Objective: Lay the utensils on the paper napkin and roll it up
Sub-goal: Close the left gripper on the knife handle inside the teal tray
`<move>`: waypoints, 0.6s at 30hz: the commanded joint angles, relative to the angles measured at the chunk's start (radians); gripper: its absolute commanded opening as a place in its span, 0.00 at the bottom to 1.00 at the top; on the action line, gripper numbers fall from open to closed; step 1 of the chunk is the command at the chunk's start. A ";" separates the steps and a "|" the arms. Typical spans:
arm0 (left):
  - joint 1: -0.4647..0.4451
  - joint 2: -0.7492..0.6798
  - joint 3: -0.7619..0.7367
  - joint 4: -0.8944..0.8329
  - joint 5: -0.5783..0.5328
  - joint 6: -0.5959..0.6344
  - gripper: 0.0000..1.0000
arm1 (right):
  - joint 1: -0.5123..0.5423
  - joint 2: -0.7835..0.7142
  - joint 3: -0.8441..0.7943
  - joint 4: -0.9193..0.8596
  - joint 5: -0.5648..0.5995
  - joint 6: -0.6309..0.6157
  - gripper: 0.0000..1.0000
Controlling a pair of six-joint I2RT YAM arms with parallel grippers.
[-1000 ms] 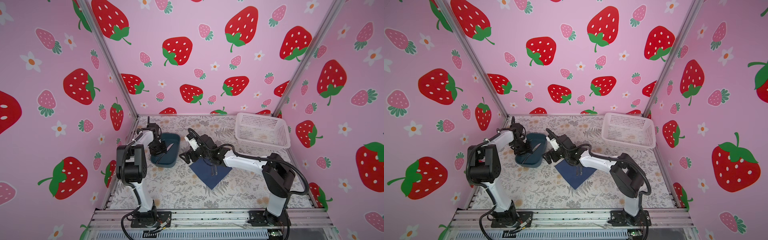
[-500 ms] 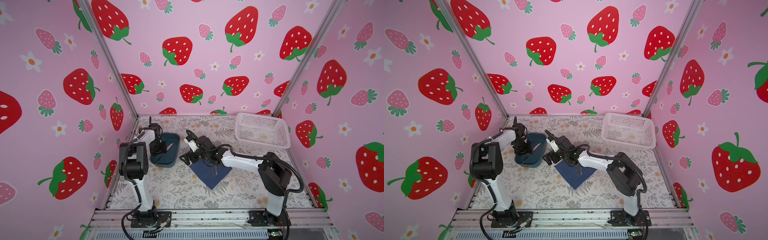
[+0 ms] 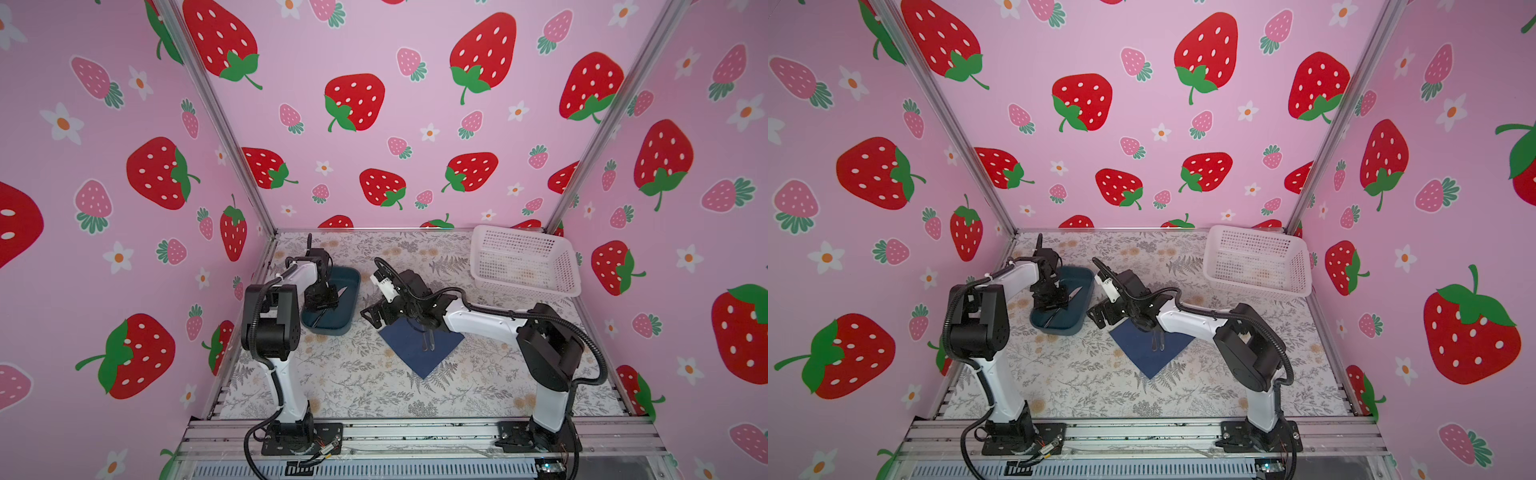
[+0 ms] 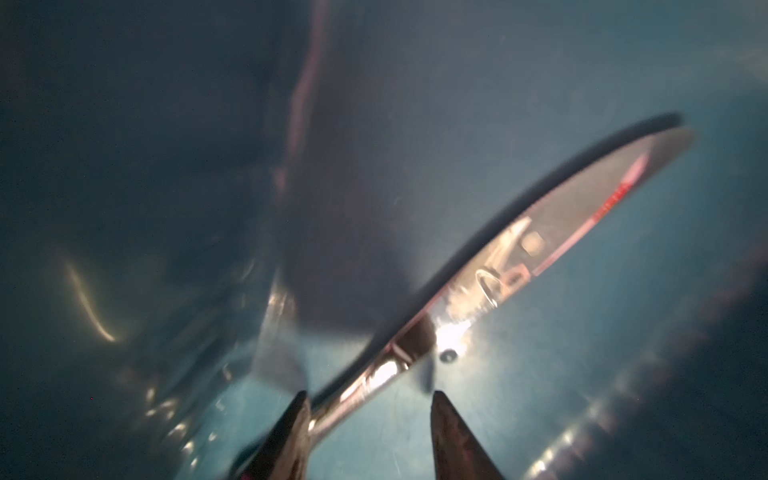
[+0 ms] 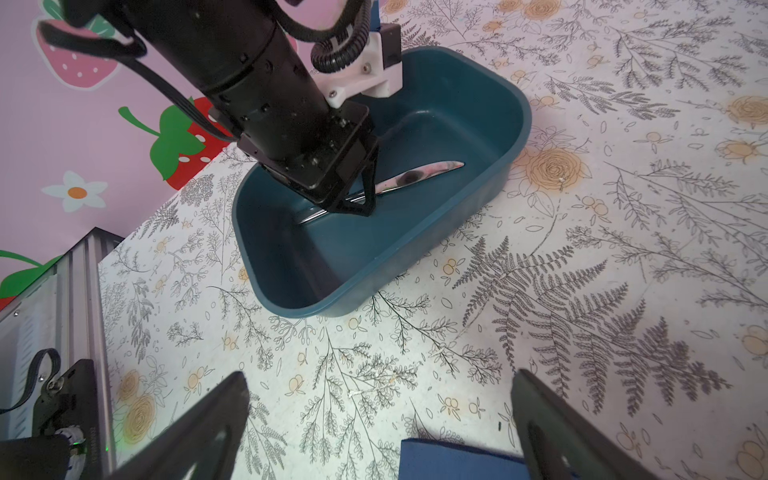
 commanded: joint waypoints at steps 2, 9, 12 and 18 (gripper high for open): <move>-0.012 -0.058 -0.057 0.078 -0.080 -0.044 0.51 | -0.009 -0.013 -0.027 -0.017 -0.010 -0.002 1.00; -0.031 -0.076 -0.075 0.097 -0.044 -0.048 0.51 | -0.026 -0.047 -0.053 -0.036 -0.016 -0.016 1.00; -0.032 -0.062 -0.093 0.111 -0.013 -0.064 0.48 | -0.029 -0.063 -0.068 -0.043 -0.011 -0.026 1.00; -0.032 -0.024 -0.063 0.052 0.031 -0.065 0.39 | -0.032 -0.078 -0.084 -0.050 -0.005 -0.008 1.00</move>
